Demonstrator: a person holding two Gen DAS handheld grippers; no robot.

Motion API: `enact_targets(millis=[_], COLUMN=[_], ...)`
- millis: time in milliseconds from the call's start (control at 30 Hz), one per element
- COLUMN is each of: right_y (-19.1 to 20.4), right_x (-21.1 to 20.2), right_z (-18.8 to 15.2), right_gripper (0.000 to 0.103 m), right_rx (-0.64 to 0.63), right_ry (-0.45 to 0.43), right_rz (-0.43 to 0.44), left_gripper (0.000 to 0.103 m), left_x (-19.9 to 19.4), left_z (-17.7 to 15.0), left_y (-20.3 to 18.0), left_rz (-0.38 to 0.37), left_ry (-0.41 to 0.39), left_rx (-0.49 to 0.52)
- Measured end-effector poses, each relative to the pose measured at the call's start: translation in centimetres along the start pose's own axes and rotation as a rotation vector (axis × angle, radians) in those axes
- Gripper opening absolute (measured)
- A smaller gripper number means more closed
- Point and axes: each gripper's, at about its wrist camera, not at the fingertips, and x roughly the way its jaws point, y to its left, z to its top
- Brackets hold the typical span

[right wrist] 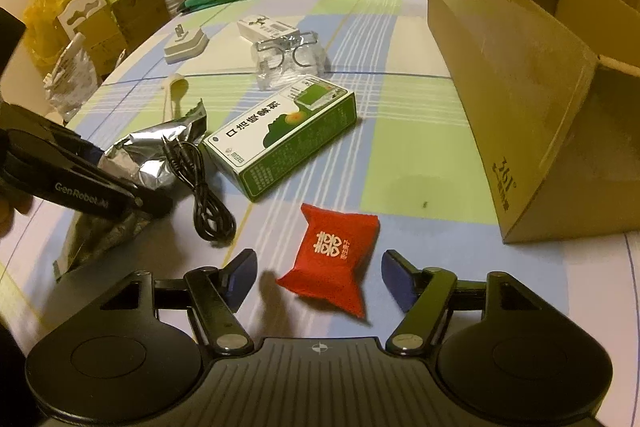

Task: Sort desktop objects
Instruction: 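Grasp the red candy packet with the right tool while the left tool grasps the silver tea pouch, then lift and carry the tea pouch and candy packet over the cardboard box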

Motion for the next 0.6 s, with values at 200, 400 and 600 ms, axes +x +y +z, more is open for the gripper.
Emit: enact_targets(millis=[200, 400, 600], right_y=[0.5, 0.3, 0.0], right_x=[0.0, -0.2, -0.2], right_z=[-0.3, 0.0, 0.3], right_gripper=[0.066, 0.065, 0.061], right_rx=[-0.010, 0.001, 0.017], right_ry=[-0.004, -0.009, -0.015], right_rz=[-0.003, -0.011, -0.019], left_gripper=[0.043, 0.043, 0.043], left_x=[-2.0, -4.1, -4.4], left_z=[-0.5, 0.1, 0.3], left_y=[-0.5, -0.1, -0.6], left_rz=[0.063, 0.042, 0.032], left_ry=[-0.059, -0.108, -0.117], left_rx=[0.042, 0.001, 0.008])
